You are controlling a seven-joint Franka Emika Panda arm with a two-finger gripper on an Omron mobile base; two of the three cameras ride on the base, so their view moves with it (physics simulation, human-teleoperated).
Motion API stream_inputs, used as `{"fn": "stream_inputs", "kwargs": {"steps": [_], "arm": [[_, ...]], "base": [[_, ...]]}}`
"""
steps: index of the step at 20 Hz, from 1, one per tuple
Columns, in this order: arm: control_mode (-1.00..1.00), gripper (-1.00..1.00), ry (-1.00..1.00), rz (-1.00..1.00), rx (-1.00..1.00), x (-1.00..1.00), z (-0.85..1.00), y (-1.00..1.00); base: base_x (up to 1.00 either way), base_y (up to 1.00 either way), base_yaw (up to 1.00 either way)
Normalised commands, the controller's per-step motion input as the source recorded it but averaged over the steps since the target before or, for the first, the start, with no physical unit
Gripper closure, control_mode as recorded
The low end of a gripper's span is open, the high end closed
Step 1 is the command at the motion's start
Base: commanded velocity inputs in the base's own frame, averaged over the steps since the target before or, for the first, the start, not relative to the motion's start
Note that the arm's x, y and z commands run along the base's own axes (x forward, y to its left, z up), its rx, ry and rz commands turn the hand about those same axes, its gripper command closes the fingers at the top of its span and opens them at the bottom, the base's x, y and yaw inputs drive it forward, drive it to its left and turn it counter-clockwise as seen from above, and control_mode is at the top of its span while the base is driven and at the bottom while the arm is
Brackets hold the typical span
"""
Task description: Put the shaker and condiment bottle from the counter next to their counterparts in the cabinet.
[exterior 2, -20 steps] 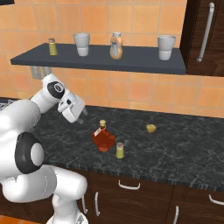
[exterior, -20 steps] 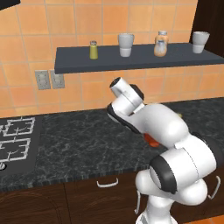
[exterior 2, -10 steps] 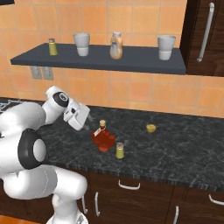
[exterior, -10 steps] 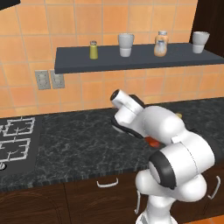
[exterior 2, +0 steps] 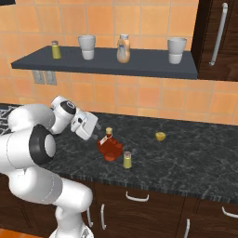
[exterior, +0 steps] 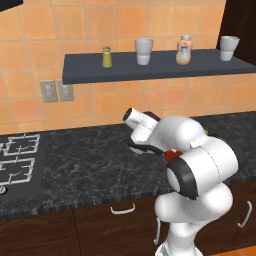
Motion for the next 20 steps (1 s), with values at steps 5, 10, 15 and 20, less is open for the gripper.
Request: {"fn": "stream_inputs", "kwargs": {"steps": [5,10,15,20], "arm": [[-1.00,-1.00,0.00,-0.01,0.00,-0.08,-0.03,-0.16],[-1.00,-1.00,0.00,-0.03,0.00,-0.23,0.00,-0.09],[-1.00,-1.00,0.00,-0.06,0.00,-0.34,0.00,-0.01],[-1.00,-1.00,0.01,-0.01,-0.02,0.01,-0.09,-0.06]], "base": [[0.00,0.00,0.00],[0.00,0.00,0.00],[0.00,0.00,0.00],[0.00,0.00,0.00]]}}
